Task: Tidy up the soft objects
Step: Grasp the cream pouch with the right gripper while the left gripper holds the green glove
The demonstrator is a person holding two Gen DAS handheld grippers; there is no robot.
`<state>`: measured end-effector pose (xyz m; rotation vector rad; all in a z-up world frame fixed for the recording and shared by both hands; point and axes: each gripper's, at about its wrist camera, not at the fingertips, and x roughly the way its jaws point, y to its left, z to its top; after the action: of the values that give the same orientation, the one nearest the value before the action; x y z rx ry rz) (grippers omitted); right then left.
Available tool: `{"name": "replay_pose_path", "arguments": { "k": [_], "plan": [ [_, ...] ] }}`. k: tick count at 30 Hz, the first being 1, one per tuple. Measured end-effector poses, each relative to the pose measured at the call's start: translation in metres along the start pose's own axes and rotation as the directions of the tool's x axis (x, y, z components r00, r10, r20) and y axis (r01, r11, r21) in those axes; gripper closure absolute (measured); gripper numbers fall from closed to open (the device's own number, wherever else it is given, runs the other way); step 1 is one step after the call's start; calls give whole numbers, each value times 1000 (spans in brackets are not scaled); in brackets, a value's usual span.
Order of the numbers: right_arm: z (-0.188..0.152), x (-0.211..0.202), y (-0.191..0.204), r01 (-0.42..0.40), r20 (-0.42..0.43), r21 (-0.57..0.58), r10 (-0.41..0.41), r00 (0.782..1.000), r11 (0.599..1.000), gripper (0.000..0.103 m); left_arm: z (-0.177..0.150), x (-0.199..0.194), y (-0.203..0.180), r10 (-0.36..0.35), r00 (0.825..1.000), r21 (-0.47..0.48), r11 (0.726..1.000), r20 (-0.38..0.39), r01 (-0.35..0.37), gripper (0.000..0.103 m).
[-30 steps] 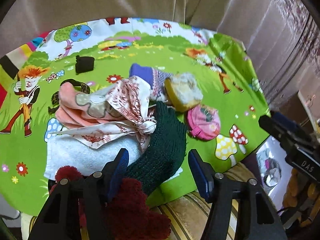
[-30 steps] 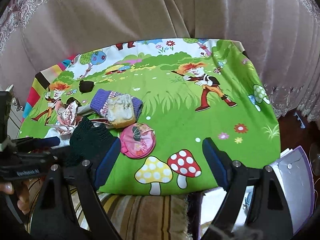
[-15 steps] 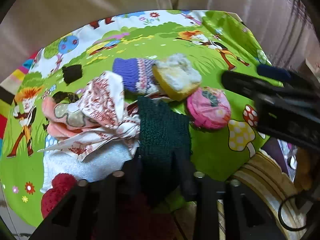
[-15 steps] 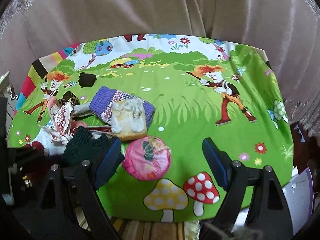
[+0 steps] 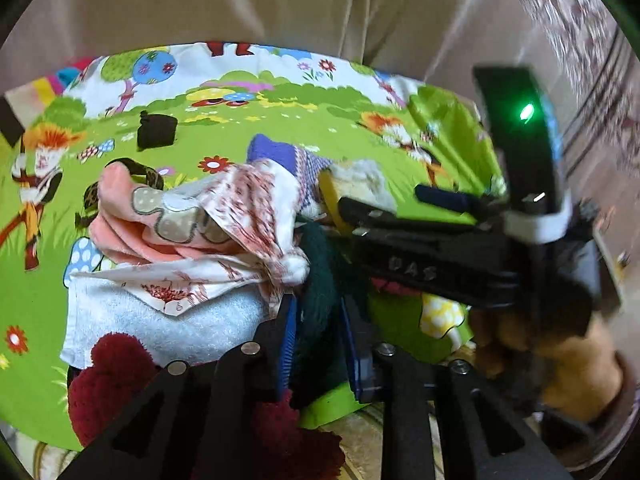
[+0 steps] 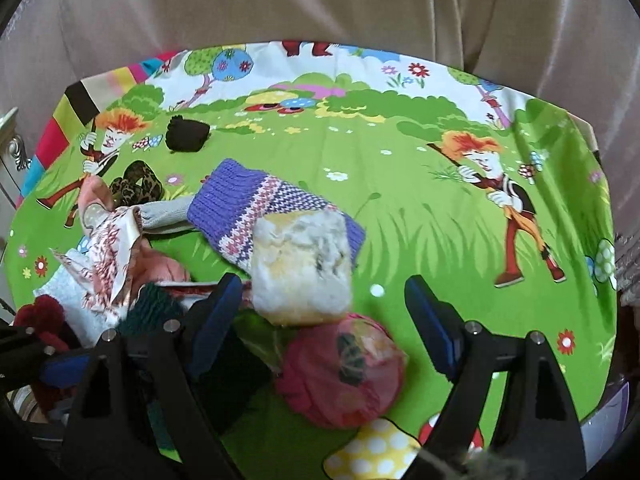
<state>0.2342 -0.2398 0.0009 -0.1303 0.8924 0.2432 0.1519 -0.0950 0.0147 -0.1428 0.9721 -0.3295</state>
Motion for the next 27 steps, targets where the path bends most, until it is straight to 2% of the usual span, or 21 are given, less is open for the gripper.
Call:
{"name": "replay_pose_path", "arguments": {
  "k": [1, 2, 3, 4, 6, 9, 11, 13, 15, 21, 27],
  "plan": [
    [1, 2, 1, 1, -2, -3, -1, 1000, 1000, 18, 1, 1, 1, -5, 1000, -5, 1000, -2, 5, 78],
    [2, 5, 3, 1, -4, -8, -1, 1000, 1000, 27, 1, 2, 1, -4, 1000, -6, 1000, -5, 4, 78],
    [2, 8, 4, -1, -12, -14, 1, 1000, 1000, 44, 1, 4, 0, 1, 1000, -5, 1000, -12, -1, 77],
    [2, 9, 5, -10, -20, -17, 10, 1000, 1000, 49, 0, 5, -2, 5, 1000, 1, 1000, -20, -5, 77],
    [-1, 9, 4, -22, -20, -16, 22, 1000, 1000, 52, 0, 5, -8, 13, 1000, 23, 1000, -25, -12, 77],
    [-3, -1, 0, -24, 8, -2, 24, 1000, 1000, 55, 1, 8, -14, 52, 998, 63, 997, -35, -50, 70],
    [-4, -10, -5, -22, 30, 15, 22, 999, 1000, 55, 2, 15, -19, 98, 993, 99, 991, -64, -91, 70],
    [-6, -18, -10, -19, 46, 32, 17, 999, 999, 56, 1, 17, -23, 107, 992, 119, 988, -69, -98, 71],
    [-10, -29, -17, -8, 72, 53, 4, 997, 999, 56, 1, 15, -23, 109, 992, 122, 987, -57, -101, 92],
    [-22, -58, -35, 12, 111, 108, -24, 993, 994, 56, 4, -2, -20, 39, 999, 86, 995, 26, -41, 92],
    [-42, -84, -52, 14, 122, 158, -33, 992, 987, 56, 5, -19, -29, -5, 995, 81, 997, 100, -3, 93]
  ]
}}
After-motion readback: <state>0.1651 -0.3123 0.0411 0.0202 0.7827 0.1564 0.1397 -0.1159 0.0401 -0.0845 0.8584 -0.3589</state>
